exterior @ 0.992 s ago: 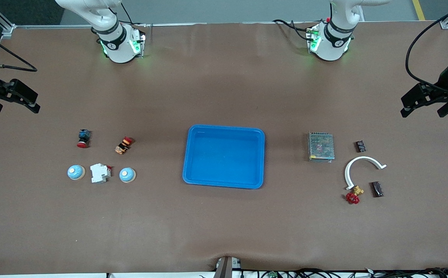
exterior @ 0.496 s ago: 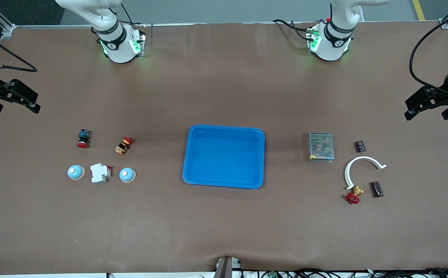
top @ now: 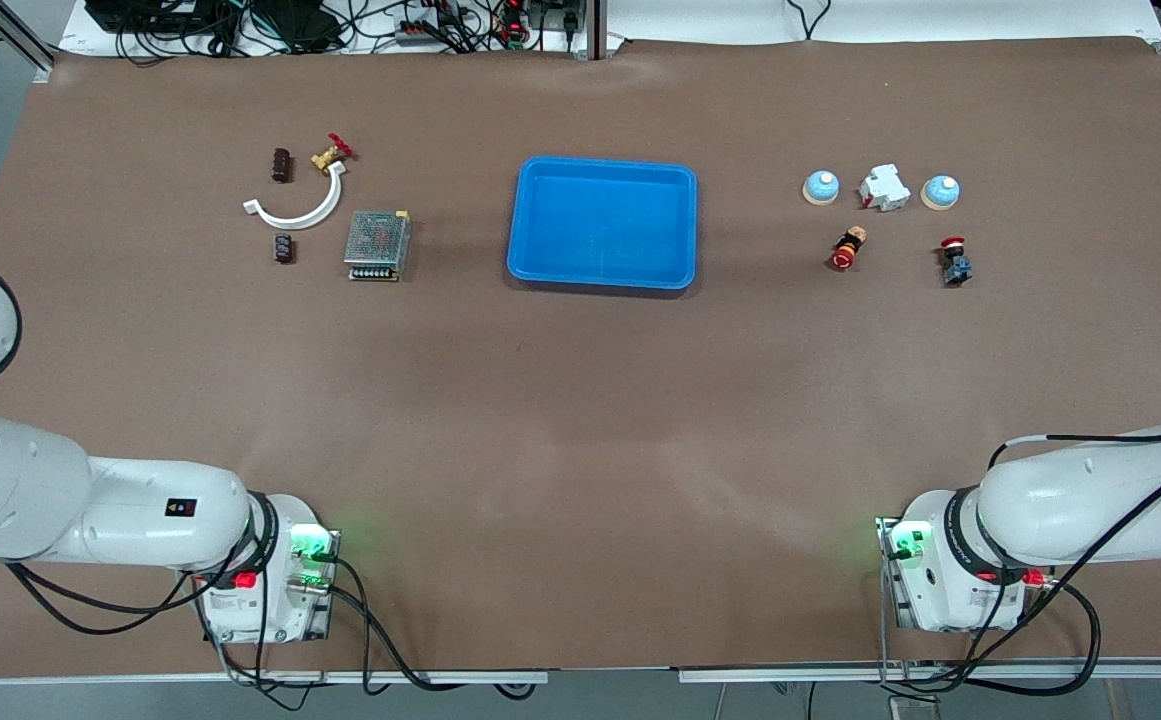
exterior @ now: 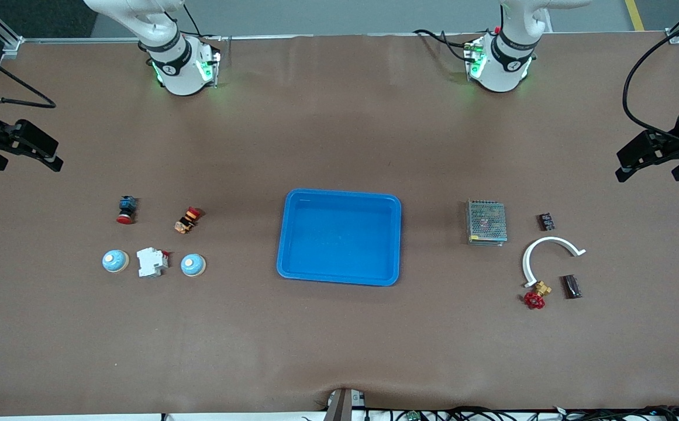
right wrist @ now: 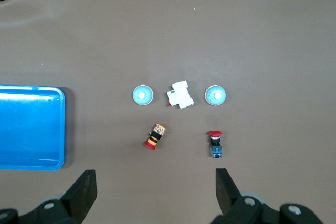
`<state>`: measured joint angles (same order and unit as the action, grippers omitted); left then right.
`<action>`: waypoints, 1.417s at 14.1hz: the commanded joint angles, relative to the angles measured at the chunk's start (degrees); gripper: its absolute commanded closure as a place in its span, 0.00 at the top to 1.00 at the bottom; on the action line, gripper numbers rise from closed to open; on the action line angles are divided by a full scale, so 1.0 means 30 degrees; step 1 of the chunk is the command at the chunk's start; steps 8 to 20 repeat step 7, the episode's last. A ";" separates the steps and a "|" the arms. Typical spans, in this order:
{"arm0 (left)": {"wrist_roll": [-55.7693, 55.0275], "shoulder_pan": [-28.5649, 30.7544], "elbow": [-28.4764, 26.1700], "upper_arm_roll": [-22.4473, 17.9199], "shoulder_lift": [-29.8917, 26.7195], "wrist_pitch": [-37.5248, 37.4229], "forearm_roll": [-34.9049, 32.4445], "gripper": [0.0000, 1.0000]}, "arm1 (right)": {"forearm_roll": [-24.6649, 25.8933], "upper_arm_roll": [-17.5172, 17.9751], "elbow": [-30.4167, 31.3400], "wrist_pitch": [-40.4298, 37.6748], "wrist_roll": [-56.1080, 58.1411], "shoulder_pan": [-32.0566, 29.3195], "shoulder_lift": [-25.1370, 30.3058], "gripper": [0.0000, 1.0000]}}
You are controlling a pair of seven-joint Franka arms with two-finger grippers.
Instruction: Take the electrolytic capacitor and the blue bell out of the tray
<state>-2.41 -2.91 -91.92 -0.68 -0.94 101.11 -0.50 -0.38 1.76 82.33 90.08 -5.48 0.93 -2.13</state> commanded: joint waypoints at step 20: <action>0.0248 0.0061 0.0349 -0.0037 0.0049 -0.0365 0.0166 1.00 | -0.0312 0.0176 -0.0170 0.0002 -0.1073 -0.0253 -0.0079 1.00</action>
